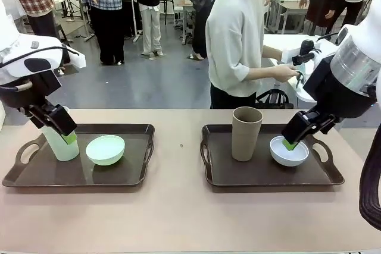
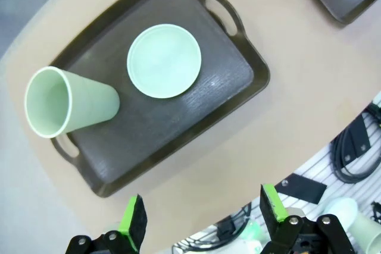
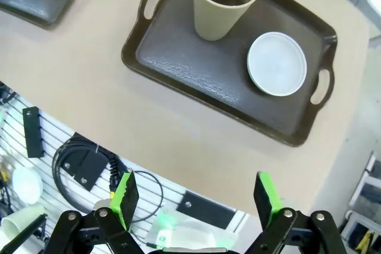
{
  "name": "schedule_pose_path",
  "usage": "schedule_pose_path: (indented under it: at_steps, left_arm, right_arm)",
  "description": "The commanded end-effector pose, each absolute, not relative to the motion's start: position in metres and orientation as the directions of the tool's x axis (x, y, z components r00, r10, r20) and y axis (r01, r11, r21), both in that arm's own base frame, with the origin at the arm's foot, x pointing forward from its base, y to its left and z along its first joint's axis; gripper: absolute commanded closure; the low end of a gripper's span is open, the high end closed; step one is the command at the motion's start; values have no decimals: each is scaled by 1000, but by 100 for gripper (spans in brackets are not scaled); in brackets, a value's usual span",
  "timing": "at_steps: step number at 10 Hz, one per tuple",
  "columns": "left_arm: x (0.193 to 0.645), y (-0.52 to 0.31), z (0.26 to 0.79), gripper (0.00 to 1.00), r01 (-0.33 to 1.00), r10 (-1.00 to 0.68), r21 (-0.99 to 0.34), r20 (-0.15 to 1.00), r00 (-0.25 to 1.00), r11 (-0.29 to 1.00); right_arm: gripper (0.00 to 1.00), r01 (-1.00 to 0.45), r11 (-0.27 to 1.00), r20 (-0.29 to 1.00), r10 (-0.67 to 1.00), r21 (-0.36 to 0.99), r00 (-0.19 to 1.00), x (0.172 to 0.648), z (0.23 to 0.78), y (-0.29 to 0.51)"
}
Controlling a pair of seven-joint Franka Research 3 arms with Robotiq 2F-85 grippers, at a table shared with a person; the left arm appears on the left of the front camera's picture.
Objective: Set up a tray with a mat and arrange the tableware.
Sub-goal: Pick up the Picnic Bowl and Reusable plastic cup from the Handle tray in front of the human's position and hold them in the air.
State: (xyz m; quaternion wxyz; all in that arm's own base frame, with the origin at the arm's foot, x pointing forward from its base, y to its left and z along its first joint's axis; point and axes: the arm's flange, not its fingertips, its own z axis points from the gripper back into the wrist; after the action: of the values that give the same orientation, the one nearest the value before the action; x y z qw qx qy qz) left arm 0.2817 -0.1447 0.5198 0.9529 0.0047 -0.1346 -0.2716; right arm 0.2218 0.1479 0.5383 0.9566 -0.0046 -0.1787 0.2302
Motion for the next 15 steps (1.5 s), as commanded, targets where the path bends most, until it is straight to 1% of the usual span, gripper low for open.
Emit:
schedule_pose_path:
  at_steps: [1,2,3,4,5,7,8,9,10,12,13,15]
  left_arm:
    - [283,-151,513,0,535,-538,81,232,810,841]
    - [282,-145,520,0,516,-519,82,254,816,852]
    - [291,-136,518,0,481,-478,37,202,855,876]
    - [294,-115,524,0,459,-449,-11,194,872,888]
    - [297,-87,529,0,421,-398,-86,196,896,903]
    - [308,-41,529,0,343,-289,-264,223,931,902]
    - [307,-21,532,0,314,-232,-356,256,939,880]
    - [304,6,544,0,299,-174,-453,296,939,840]
    - [298,31,548,0,291,-112,-540,340,934,790]
    - [293,79,547,0,290,15,-686,402,916,668]
    - [288,98,542,0,291,78,-729,427,901,620]
    - [282,126,526,0,260,161,-790,409,898,556]
  right_arm:
    - [0,-446,888,334,455,-108,825,228,535,149]
    - [0,-439,894,340,442,-91,830,222,538,148]
    - [0,-460,885,307,419,73,855,242,535,138]
    - [0,-423,888,341,346,182,874,253,541,108]
    - [0,-363,882,346,254,300,903,259,544,69]
    - [0,-333,815,375,155,475,914,256,550,13]
    - [0,-335,777,396,120,533,910,249,553,-9]
    - [0,-342,712,424,69,613,903,240,557,-30]
    - [0,-338,656,444,5,675,896,231,555,-52]
    - [0,-320,572,462,-117,755,879,219,542,-85]
    - [0,-303,548,458,-169,780,873,214,533,-99]
    - [0,-287,486,443,-242,826,863,204,516,-130]
